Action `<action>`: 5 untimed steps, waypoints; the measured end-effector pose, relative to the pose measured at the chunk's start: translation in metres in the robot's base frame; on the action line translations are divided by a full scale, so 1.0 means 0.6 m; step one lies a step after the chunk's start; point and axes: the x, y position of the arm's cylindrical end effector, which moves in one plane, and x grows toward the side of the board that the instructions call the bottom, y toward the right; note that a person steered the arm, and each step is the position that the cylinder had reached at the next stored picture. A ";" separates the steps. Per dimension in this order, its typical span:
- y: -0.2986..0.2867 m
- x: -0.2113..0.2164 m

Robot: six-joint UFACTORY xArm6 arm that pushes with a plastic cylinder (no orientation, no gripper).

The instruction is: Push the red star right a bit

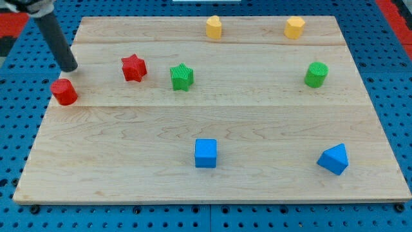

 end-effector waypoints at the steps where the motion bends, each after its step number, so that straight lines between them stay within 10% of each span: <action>1: 0.071 -0.069; 3: 0.225 -0.081; 5: 0.153 -0.014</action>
